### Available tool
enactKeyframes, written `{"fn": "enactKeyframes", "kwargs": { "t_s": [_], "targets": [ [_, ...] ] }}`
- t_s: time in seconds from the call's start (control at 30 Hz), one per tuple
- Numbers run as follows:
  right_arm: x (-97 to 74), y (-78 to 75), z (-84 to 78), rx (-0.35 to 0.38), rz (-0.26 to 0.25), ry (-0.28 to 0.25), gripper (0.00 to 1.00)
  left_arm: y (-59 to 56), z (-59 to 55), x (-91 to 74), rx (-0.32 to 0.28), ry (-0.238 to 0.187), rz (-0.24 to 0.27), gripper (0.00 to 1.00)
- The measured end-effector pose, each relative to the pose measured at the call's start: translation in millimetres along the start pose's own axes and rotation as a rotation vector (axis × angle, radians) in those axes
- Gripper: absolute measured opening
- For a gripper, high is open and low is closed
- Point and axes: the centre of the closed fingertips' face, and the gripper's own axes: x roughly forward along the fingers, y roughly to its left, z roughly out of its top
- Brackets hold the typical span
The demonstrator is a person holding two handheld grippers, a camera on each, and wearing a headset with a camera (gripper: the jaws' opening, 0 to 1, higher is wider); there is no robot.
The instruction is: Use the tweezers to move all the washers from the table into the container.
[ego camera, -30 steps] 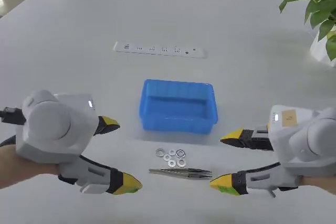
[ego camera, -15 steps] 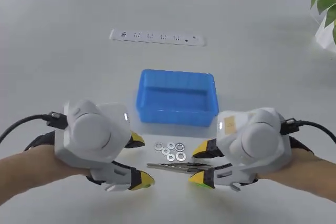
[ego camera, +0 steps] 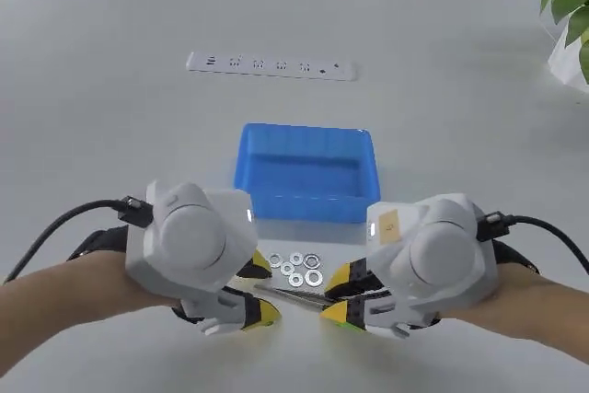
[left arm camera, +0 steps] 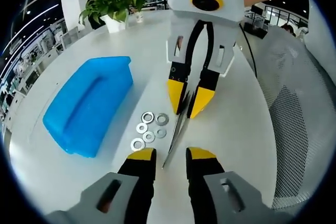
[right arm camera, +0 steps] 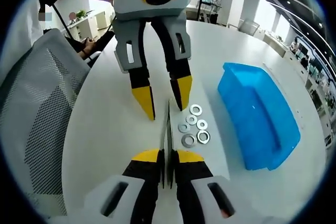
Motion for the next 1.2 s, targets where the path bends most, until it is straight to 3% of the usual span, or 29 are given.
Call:
{"fn": "enactKeyframes", "kwargs": {
  "t_s": [0.03, 0.07, 0.13, 0.17, 0.23, 0.27, 0.33, 0.4, 0.43, 0.47, 0.5, 0.57, 0.8, 0.93, 1.07, 1.13, 1.2],
  "targets": [
    [0.2, 0.2, 0.1, -0.006, 0.002, 0.006, 0.11, -3.1, 0.7, 0.6, 0.001, 0.009, -0.014, 0.21],
    [0.4, 0.0, 0.4, -0.012, 0.005, 0.011, 0.11, -4.9, 0.5, 0.5, 0.051, 0.026, -0.025, 0.18],
    [0.5, -0.3, 0.1, -0.012, 0.01, 0.017, 0.11, -9.3, 0.4, 0.7, 0.107, 0.062, -0.034, 0.1],
    [0.5, -0.2, 0.0, -0.014, 0.01, 0.017, 0.11, -10.4, 1.6, 1.1, 0.116, 0.06, -0.035, 0.09],
    [0.4, -0.3, -0.1, -0.013, 0.009, 0.016, 0.11, -8.5, 2.8, 2.3, 0.09, 0.061, -0.033, 0.07],
    [0.4, -0.2, -0.1, -0.013, 0.01, 0.016, 0.1, -9.0, 1.0, 1.7, 0.01, 0.067, -0.044, 0.07],
    [0.6, -0.5, -0.2, -0.015, 0.019, 0.017, 0.09, -11.3, 1.2, 1.2, -0.053, 0.065, -0.07, 0.06],
    [0.6, -0.8, -0.1, -0.026, 0.028, 0.017, 0.09, -10.9, 2.0, 0.9, 0.031, 0.062, -0.045, 0.06],
    [0.6, -0.6, -0.1, -0.036, 0.032, 0.018, 0.09, -11.7, 3.0, 1.0, 0.134, 0.064, -0.021, 0.05],
    [0.6, -0.3, -0.1, -0.046, 0.034, 0.02, 0.09, -13.7, 2.6, 0.8, 0.168, 0.067, -0.013, 0.05],
    [0.7, 2.4, 0.0, -0.063, 0.047, 0.021, 0.09, -19.2, 1.5, 0.5, 0.139, 0.074, -0.032, 0.05],
    [0.9, 5.8, 0.8, -0.094, 0.049, 0.022, 0.08, -17.3, 3.3, -3.0, 0.103, 0.072, -0.046, 0.05],
    [-3.0, 6.9, 4.2, -0.12, 0.033, -0.013, 0.08, -19.9, 12.4, -15.5, 0.102, 0.057, -0.054, 0.05],
    [-11.3, 5.9, 8.0, -0.115, 0.021, -0.044, 0.08, -23.1, 32.1, -29.6, 0.112, 0.005, -0.028, 0.05],
    [-18.2, 5.0, 15.7, -0.085, 0.008, -0.125, 0.08, -24.5, 54.0, -43.7, 0.118, -0.062, -0.019, 0.05],
    [-20.0, 5.1, 20.4, -0.08, 0.004, -0.154, 0.08, -26.1, 67.7, -49.8, 0.109, -0.095, -0.029, 0.05],
    [-22.1, 5.6, 29.8, -0.073, -0.007, -0.191, 0.08, -28.3, 85.7, -55.7, 0.118, -0.155, -0.039, 0.05]
  ]
}}
